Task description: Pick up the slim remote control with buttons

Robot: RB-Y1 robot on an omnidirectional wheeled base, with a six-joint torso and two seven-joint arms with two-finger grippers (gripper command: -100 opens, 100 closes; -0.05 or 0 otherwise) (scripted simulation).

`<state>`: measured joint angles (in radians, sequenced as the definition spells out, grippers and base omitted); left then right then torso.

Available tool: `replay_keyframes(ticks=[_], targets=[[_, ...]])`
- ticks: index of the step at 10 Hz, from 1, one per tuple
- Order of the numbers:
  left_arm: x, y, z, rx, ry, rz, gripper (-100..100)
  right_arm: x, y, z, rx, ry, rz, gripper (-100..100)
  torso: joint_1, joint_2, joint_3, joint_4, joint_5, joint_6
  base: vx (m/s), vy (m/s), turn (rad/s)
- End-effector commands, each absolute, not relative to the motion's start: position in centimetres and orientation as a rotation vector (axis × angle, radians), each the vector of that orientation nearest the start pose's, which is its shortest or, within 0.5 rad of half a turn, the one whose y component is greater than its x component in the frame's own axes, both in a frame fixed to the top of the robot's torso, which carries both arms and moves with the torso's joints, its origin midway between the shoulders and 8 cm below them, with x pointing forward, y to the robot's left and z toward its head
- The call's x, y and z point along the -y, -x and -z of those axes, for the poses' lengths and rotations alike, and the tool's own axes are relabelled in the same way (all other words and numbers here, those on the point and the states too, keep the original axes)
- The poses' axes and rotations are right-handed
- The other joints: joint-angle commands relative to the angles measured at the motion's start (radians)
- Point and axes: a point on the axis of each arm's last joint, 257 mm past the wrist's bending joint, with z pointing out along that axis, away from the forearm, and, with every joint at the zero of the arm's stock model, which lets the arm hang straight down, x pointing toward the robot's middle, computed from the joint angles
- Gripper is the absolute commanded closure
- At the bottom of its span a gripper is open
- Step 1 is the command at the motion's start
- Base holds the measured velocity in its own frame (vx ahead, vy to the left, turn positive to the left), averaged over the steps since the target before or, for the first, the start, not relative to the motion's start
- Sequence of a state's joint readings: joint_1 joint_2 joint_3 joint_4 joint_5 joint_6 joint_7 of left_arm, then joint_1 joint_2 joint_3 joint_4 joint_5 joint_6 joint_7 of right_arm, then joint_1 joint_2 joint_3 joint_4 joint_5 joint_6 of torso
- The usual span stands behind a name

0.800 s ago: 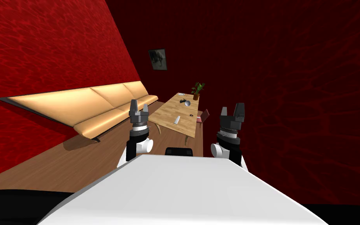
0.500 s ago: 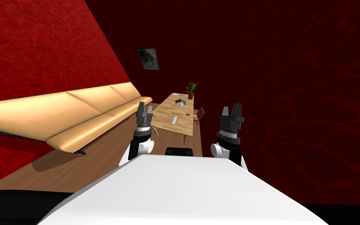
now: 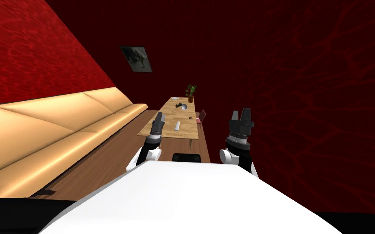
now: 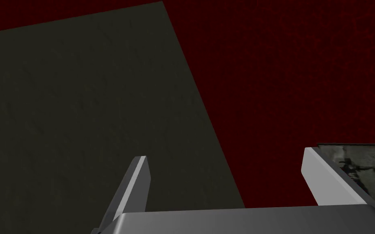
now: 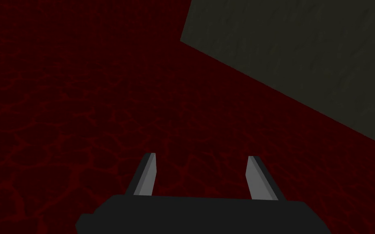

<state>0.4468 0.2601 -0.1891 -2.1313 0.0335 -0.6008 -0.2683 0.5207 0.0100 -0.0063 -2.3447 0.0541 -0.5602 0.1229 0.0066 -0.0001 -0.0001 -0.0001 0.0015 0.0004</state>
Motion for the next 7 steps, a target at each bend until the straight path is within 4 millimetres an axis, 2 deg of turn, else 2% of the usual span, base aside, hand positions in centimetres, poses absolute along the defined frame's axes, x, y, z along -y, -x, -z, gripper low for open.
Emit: replay_keyframes(ticks=[1, 2, 3, 4, 5, 6, 7], targets=[[-18.8, -35.8, 2.9, -0.914, 0.356, 1.251, -100, 27.2, -31.9, -5.7, -0.588, -0.501, -1.161, 0, 0.0, 0.0, 0.0, 0.0, 0.0, 0.0, -0.011, 0.077, -0.311], [-17.6, -35.8, 4.5, -0.967, 0.316, 1.238, -100, 27.2, -31.9, -5.7, -0.588, -0.501, -1.161, 0, -0.001, -0.001, 0.0, 0.0, 0.0, 0.0, -0.003, 0.073, -0.409], [-17.6, -35.8, 4.5, -0.973, 0.308, 1.233, -100, 27.2, -31.9, -5.7, -0.588, -0.501, -1.161, 0, -0.001, -0.001, -0.001, 0.0, 0.0, 0.0, -0.015, 0.066, -0.224], [-16.4, -35.7, 6.3, -1.028, 0.262, 1.213, -100, 27.2, -31.9, -5.7, -0.588, -0.501, -1.161, 0, -0.002, -0.001, 0.0, 0.0, 0.0, -0.001, -0.016, 0.065, -0.356], [-16.4, -35.7, 6.4, -1.035, 0.255, 1.212, -100, 27.2, -31.9, -5.7, -0.588, -0.501, -1.161, 0, -0.002, -0.001, -0.001, 0.0, 0.0, 0.0, -0.015, 0.063, -0.263], [-15.3, -35.6, 8.2, -1.09, 0.207, 1.19, -100, 27.2, -31.9, -5.7, -0.588, -0.501, -1.161, 0, -0.002, -0.001, -0.001, 0.0, 0.0, -0.001, -0.017, 0.069, -0.335], [-15.3, -35.5, 8.4, -1.1, 0.197, 1.188, -100, 27.2, -31.9, -5.7, -0.588, -0.501, -1.161, 0, -0.002, -0.001, -0.001, 0.0, 0.0, 0.0, -0.016, 0.059, -0.274]])
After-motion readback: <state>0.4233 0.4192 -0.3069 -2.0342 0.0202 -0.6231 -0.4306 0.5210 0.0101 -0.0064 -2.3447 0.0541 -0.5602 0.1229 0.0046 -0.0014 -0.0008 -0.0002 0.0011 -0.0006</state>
